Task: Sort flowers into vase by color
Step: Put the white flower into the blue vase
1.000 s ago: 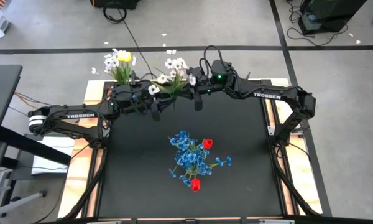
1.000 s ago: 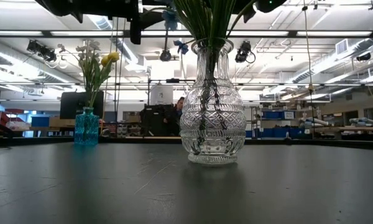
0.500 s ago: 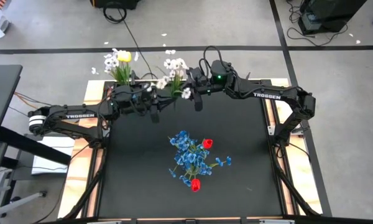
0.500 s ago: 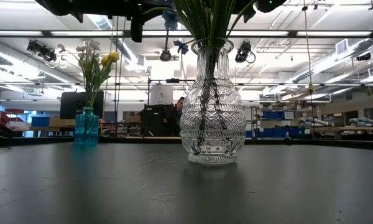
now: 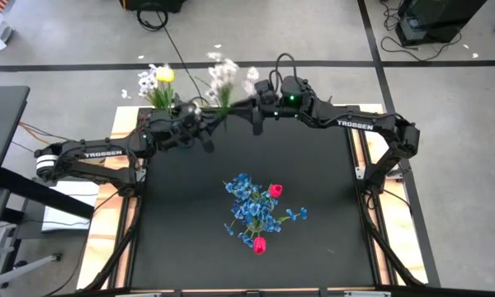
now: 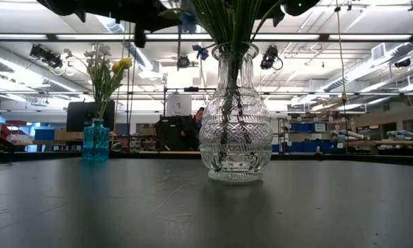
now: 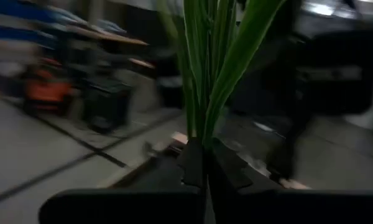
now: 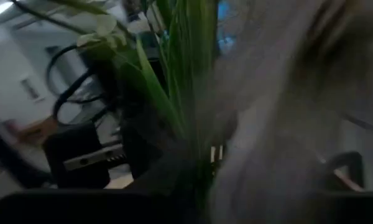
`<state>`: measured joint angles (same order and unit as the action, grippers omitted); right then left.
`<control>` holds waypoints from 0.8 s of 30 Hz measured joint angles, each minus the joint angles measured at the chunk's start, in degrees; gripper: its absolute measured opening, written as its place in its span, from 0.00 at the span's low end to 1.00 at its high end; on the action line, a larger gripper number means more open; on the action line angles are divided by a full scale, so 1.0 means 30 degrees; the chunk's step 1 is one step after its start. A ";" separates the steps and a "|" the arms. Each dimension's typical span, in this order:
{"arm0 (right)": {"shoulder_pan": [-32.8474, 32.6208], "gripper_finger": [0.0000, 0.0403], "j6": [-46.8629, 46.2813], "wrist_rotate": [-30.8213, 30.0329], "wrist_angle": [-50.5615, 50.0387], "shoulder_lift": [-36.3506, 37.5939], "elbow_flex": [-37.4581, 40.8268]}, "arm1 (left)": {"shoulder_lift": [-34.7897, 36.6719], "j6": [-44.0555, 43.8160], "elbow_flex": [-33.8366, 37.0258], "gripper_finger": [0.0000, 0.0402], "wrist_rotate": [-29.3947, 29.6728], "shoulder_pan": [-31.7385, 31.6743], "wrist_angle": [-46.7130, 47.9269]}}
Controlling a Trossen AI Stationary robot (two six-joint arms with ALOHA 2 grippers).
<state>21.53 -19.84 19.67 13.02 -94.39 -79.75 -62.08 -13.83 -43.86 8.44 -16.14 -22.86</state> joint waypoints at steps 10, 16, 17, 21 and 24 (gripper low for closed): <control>0.1304 0.35 -0.1054 0.0544 -0.0525 0.0322 -0.0007 | 0.3076 0.1894 -0.0007 0.02 0.5945 -0.1073 0.3905; 0.1507 0.35 -0.0778 0.0467 -0.0762 0.0502 -0.0015 | 0.5165 0.1881 0.1593 0.02 0.6896 -0.1756 0.4626; 0.1468 0.35 -0.0559 0.0465 -0.0753 0.0502 -0.0015 | 0.5501 0.1849 0.2244 0.02 0.6903 -0.1823 0.4373; 0.1460 0.35 -0.0304 0.0472 -0.0787 0.0502 -0.0015 | 0.6705 0.1656 0.5729 0.02 0.6825 -0.1645 0.0830; 0.1460 0.35 -0.0169 0.0468 -0.0805 0.0502 -0.0015 | 0.7261 0.2975 0.8317 0.02 0.6787 -0.1340 -0.2785</control>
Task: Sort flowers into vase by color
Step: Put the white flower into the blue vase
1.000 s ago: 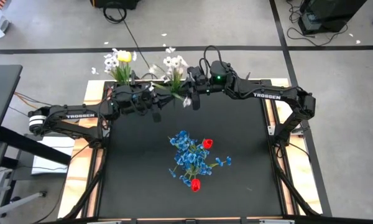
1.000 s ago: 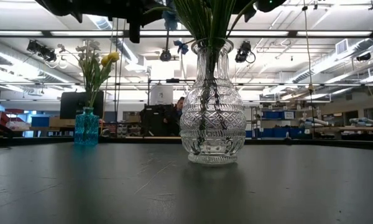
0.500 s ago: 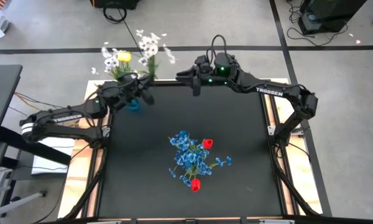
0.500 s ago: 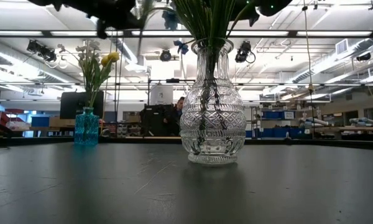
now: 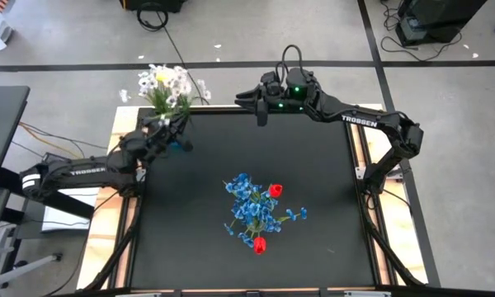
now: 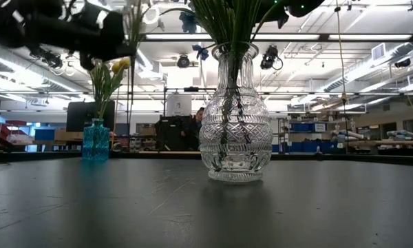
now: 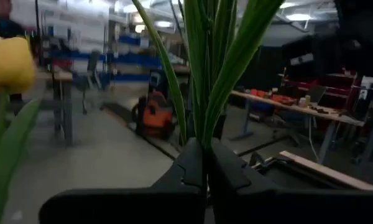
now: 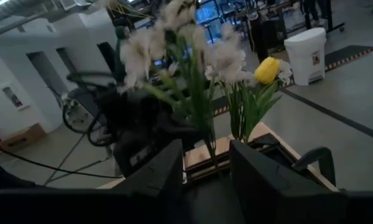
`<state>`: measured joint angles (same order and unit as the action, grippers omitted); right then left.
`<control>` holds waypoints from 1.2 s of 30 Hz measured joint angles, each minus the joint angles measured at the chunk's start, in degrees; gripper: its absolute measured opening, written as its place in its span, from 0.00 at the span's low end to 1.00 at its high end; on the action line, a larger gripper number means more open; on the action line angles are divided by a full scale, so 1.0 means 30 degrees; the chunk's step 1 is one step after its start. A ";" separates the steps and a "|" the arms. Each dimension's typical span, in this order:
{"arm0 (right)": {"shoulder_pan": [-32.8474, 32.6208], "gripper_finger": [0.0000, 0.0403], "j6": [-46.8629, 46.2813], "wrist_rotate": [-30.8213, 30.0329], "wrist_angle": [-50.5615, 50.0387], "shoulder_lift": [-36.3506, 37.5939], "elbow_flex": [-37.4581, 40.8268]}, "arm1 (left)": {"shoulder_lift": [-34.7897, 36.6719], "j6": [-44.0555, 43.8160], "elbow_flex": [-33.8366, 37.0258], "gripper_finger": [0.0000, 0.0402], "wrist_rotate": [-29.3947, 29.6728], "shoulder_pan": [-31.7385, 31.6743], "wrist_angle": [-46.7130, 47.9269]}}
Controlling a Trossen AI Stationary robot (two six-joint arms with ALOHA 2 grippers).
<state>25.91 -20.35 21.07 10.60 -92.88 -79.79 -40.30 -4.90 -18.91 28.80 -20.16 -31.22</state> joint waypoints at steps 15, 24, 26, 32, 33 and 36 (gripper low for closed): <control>0.0364 0.34 0.0143 -0.0134 -0.0004 0.0007 0.0000 | 0.3936 0.3738 0.3741 0.03 0.5433 -0.0009 -0.2424; 0.0379 0.34 0.0710 -0.0142 0.0003 0.0015 0.0000 | 0.3959 0.4891 0.3741 0.03 0.7379 -0.0009 -0.2083; 0.0372 0.34 0.0891 -0.0142 0.0000 0.0015 0.0000 | 0.3951 0.5048 0.3741 0.04 0.7523 -0.0178 -0.1984; 0.0444 0.34 0.1466 -0.0136 0.0003 0.0015 0.0000 | 0.3937 0.4475 0.3741 0.04 0.7513 -0.1319 -0.1010; 0.0452 0.34 0.1509 -0.0134 0.0003 0.0015 0.0000 | 0.3932 0.4215 0.3741 0.04 0.7452 -0.1535 -0.0773; 0.0482 0.34 0.1760 -0.0134 0.0003 0.0015 0.0000 | 0.3602 0.3497 0.3741 0.04 0.6973 -0.2217 -0.0546</control>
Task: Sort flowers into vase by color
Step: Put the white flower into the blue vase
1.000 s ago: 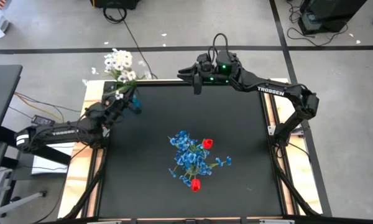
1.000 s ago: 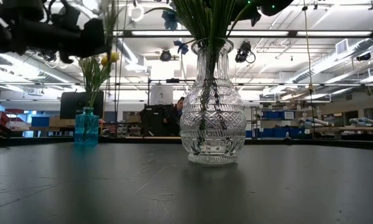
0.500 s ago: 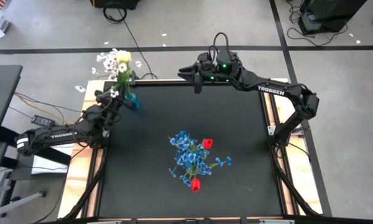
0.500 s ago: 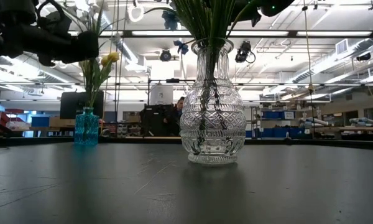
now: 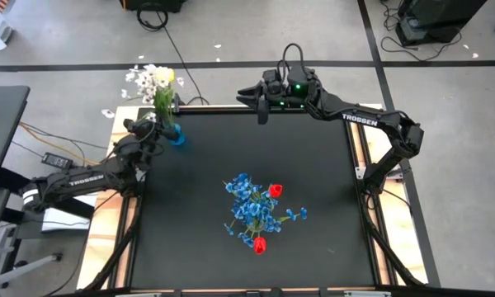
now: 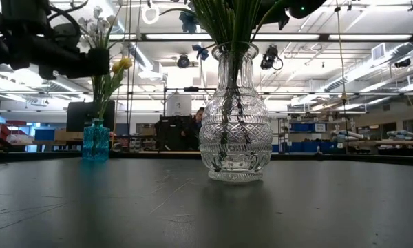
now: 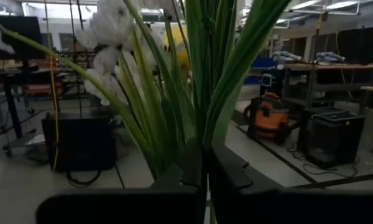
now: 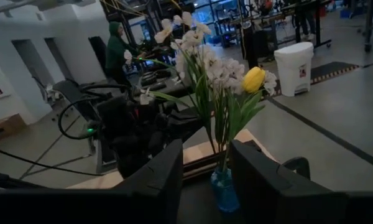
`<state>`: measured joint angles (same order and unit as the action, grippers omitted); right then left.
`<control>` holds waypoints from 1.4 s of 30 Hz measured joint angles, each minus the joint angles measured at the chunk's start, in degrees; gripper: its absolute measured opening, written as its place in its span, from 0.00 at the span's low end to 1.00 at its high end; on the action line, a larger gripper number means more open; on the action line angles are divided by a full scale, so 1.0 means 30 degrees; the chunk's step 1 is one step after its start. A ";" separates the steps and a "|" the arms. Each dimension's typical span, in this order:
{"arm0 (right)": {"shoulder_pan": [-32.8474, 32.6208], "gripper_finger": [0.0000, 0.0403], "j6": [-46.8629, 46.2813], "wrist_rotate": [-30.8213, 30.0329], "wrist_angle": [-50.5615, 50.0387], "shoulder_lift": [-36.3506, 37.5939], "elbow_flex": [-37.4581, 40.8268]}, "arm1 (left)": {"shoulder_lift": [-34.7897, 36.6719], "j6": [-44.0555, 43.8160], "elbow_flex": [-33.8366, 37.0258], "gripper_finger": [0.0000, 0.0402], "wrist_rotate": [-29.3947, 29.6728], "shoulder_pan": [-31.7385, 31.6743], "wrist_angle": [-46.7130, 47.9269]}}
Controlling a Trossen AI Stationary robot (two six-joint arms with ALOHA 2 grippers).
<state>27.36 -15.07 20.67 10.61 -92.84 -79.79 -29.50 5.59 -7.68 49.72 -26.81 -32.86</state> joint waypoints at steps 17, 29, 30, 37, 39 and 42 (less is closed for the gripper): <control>0.0674 0.34 0.0086 0.0510 -0.0015 0.0000 0.0000 | -0.0423 -0.0948 -0.0007 0.04 -0.1712 -0.0079 -0.2129; 0.1083 0.34 0.0079 0.0505 -0.0007 0.0000 0.0000 | -0.1935 -0.2114 -0.0007 0.04 -0.2976 -0.0057 -0.1328; 0.1070 0.34 0.0079 0.0510 -0.0007 0.0000 0.0000 | -0.2134 -0.2133 -0.0007 0.04 -0.2974 -0.0057 -0.1317; 0.1070 0.34 0.0079 0.0517 -0.0007 0.0000 0.0000 | -0.2942 -0.2224 -0.0015 0.05 -0.2974 -0.0057 -0.1275; 0.1070 0.34 0.0079 0.0532 -0.0007 0.0000 0.0000 | -0.3038 -0.2374 -0.0022 0.06 -0.2968 -0.0057 -0.1063; 0.1070 0.34 0.0059 0.0656 -0.0007 0.0000 0.0000 | -0.3046 -0.3121 -0.0040 0.11 -0.2966 -0.0057 -0.0642</control>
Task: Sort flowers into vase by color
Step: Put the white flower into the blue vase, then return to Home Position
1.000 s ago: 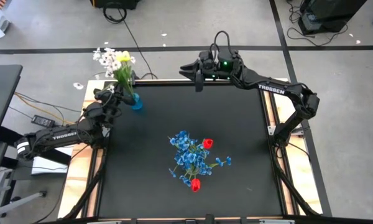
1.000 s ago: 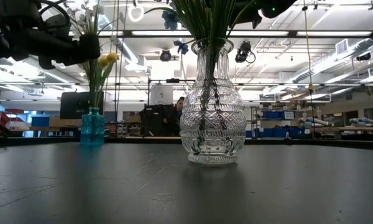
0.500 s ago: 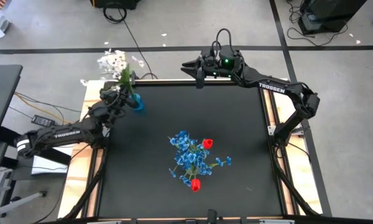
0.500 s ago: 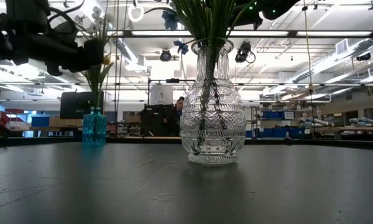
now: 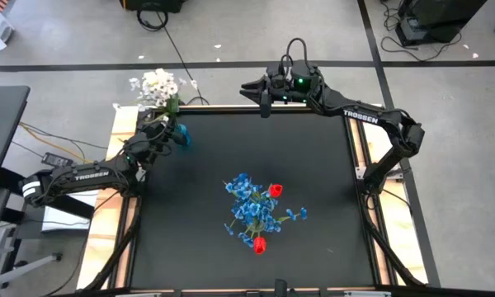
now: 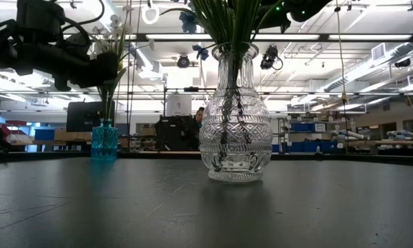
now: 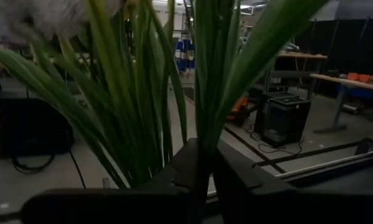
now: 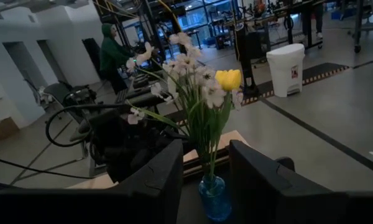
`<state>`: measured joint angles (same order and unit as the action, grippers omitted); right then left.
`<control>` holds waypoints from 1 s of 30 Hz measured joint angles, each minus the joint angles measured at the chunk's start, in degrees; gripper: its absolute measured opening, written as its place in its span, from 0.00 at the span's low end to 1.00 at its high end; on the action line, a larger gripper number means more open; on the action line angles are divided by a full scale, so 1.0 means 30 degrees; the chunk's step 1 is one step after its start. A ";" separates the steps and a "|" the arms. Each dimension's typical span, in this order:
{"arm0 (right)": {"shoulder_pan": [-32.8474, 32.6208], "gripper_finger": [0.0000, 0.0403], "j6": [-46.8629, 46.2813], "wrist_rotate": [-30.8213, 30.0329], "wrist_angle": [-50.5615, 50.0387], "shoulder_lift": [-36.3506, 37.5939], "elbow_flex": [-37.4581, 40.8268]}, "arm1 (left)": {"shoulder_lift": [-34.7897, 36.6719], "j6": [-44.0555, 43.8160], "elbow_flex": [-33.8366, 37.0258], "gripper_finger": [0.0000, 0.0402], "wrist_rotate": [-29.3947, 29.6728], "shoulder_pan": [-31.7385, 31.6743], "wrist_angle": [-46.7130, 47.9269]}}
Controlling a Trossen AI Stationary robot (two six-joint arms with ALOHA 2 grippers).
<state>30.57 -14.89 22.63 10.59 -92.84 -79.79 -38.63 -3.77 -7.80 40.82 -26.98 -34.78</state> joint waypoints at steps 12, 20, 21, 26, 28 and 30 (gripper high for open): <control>0.0000 0.34 -0.0615 0.0621 0.0000 0.0000 0.0000 | 0.0022 -0.1985 -0.0280 0.43 0.0027 0.0806 0.1123; -0.0022 0.34 -0.1053 0.1533 -0.0007 0.0000 0.0000 | 0.0051 -0.6251 -0.2558 0.49 0.0608 0.1253 0.7429; -0.0029 0.34 -0.1058 0.1589 0.0000 0.0000 0.0000 | 0.0048 -0.6459 -0.2820 0.49 0.0611 0.1246 0.7866; -0.0029 0.34 -0.1040 0.2068 -0.0015 0.0000 0.0000 | 0.0051 -0.6413 -0.4110 0.49 0.0648 0.1540 0.8395; -0.0029 0.34 -0.1029 0.2203 -0.0015 0.0000 0.0000 | 0.0051 -0.6414 -0.4874 0.49 0.0647 0.1790 0.9802; -0.0029 0.34 -0.1014 0.2346 -0.0058 0.0000 0.0000 | 0.0058 -0.6697 -0.5653 0.49 0.0644 0.2166 1.2090</control>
<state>30.48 -17.93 29.67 10.41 -92.84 -79.79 -38.46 -23.86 -24.76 42.75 -20.48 1.49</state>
